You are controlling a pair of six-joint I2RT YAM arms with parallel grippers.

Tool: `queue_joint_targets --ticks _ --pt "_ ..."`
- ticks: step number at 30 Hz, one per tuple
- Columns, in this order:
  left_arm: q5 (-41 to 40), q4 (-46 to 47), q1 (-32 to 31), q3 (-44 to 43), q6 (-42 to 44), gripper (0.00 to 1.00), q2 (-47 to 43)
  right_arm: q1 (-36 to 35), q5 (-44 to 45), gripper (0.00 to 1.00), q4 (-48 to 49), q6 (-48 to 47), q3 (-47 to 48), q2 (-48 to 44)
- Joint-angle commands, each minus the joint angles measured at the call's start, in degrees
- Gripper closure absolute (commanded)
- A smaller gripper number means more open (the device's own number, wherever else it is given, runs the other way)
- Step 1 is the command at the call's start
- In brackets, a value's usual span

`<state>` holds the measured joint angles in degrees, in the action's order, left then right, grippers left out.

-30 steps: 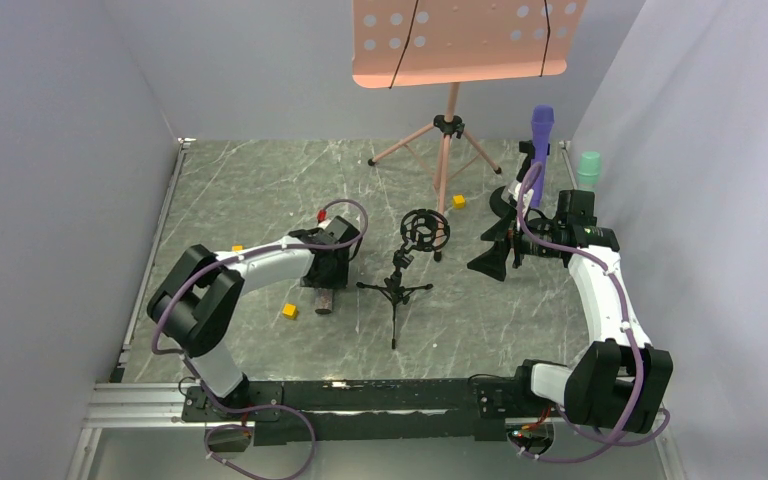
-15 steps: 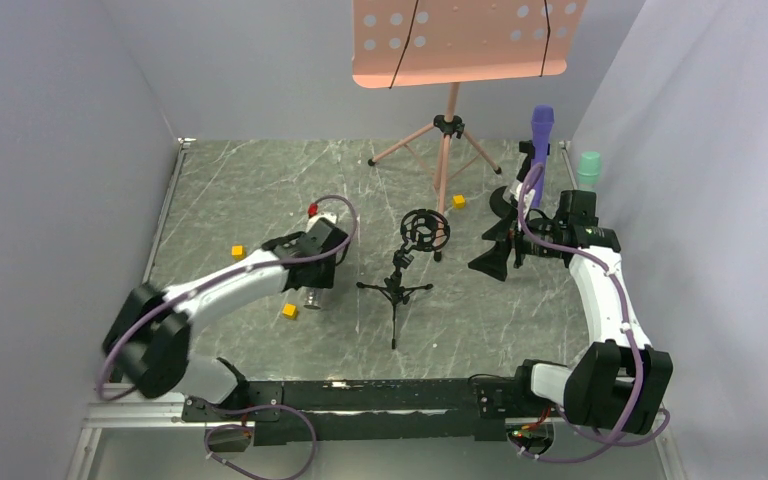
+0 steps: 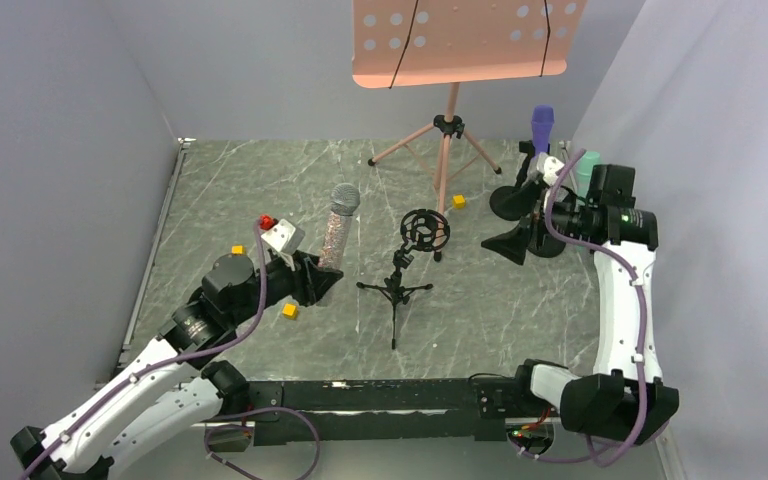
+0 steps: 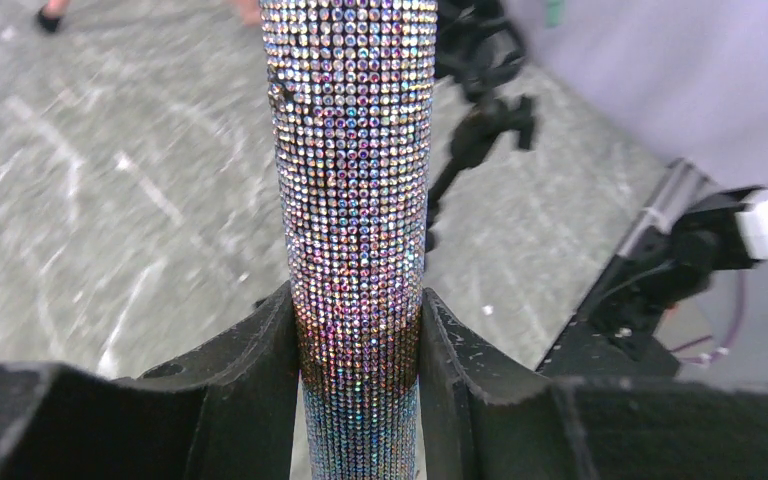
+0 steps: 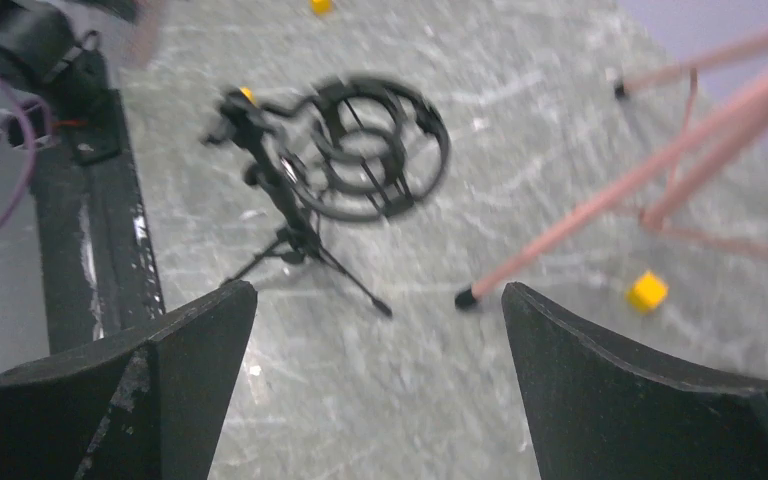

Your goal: Attach the microphones to the stand

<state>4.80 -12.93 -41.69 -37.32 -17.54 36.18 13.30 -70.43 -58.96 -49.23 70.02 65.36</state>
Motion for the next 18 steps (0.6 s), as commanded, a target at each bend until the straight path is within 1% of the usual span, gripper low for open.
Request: queue_joint_targets --ticks 1,3,4,6,9,12,13,14,18 --pt "12.2 15.3 -1.6 -3.0 -0.1 1.00 2.6 -6.0 -7.3 0.00 -12.7 -4.1 11.4 2.5" --pt "13.1 20.5 -3.8 -4.8 -1.2 1.00 5.6 -9.8 -9.1 0.00 -11.9 0.7 13.5 2.9" --pt "13.2 22.7 -5.0 -6.0 -1.3 1.00 7.5 -11.7 -9.6 0.00 -9.4 4.3 13.7 2.7" --pt "12.8 27.0 -8.4 -8.7 -1.0 1.00 11.6 -16.0 -10.1 0.00 2.2 15.9 12.3 1.2" --pt "11.3 31.0 -12.2 -13.4 -0.1 1.00 18.7 -21.0 -10.1 0.00 27.0 38.5 6.1 -3.3" --pt "10.3 34.8 -14.7 -17.1 -0.1 1.00 24.1 -22.5 -10.4 0.00 53.1 62.5 -1.4 -6.3" --pt "10.2 35.9 -15.2 -17.8 -0.4 1.00 25.5 -22.6 -10.5 0.00 58.6 69.8 -2.3 -6.3" --pt "10.3 36.8 -15.7 -18.5 -0.7 1.00 26.8 -22.6 -10.1 0.00 61.8 72.9 -2.4 -6.0" --pt "10.4 39.1 -17.9 -20.4 -1.2 1.00 30.9 -22.8 -7.2 0.00 64.2 77.0 -2.8 -6.2"
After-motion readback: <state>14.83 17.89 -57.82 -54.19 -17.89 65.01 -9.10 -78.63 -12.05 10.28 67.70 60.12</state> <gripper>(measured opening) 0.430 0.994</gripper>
